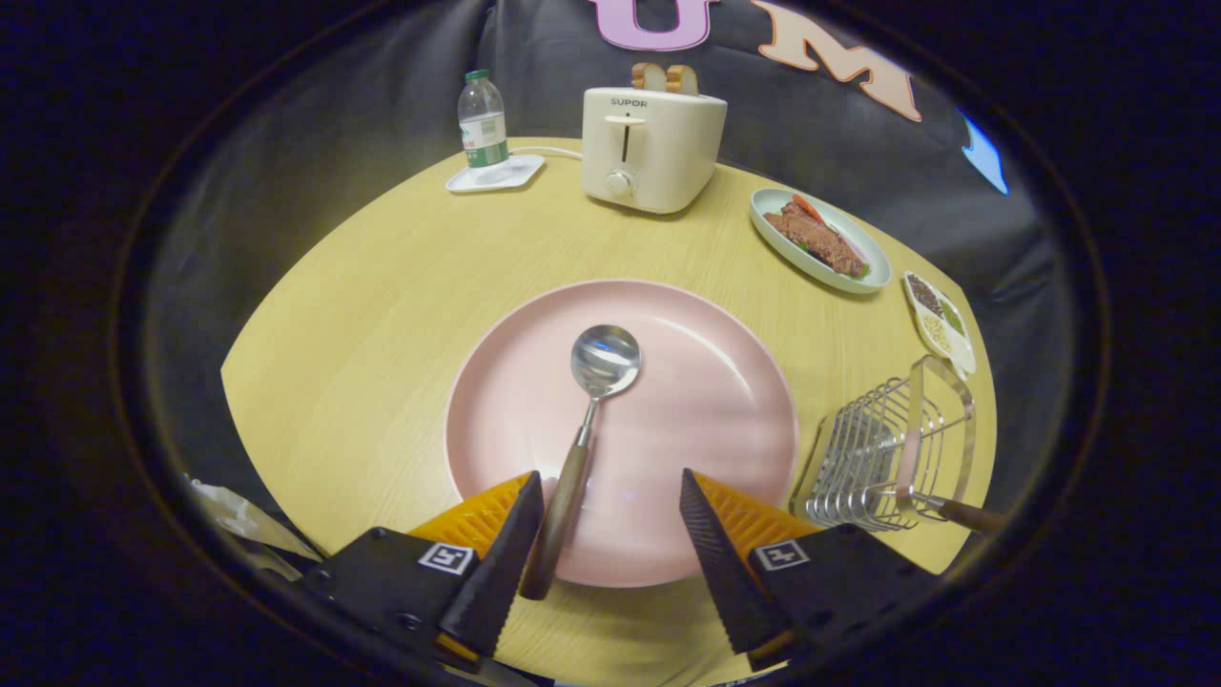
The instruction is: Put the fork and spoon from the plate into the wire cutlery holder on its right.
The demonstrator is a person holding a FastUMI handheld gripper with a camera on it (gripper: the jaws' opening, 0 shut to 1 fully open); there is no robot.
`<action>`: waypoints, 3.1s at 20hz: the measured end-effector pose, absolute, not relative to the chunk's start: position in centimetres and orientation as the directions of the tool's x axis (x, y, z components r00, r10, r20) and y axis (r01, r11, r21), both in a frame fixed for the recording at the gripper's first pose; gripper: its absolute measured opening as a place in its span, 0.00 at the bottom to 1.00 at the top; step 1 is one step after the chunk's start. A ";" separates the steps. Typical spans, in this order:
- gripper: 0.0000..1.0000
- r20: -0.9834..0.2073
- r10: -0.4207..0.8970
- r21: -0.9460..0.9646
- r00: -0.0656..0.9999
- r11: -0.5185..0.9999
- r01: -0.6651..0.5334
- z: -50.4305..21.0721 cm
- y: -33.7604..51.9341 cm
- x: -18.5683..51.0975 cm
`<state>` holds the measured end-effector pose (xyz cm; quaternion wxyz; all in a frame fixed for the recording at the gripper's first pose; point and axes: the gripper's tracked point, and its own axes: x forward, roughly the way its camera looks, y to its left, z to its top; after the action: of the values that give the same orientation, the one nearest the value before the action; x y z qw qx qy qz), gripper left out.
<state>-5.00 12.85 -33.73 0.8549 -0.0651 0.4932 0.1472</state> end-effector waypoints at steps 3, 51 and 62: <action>0.63 -0.871 0.184 0.031 0.455 0.946 -0.324 -34.2 13.1 -5.3; 0.06 -0.938 0.025 -0.129 0.345 0.899 -0.418 -21.1 -6.5 -3.4; 0.10 -0.976 0.013 -0.093 0.218 0.880 -0.465 -22.0 -8.8 -4.1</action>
<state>-4.07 -8.79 -22.02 0.7576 -0.1871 0.6051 0.1577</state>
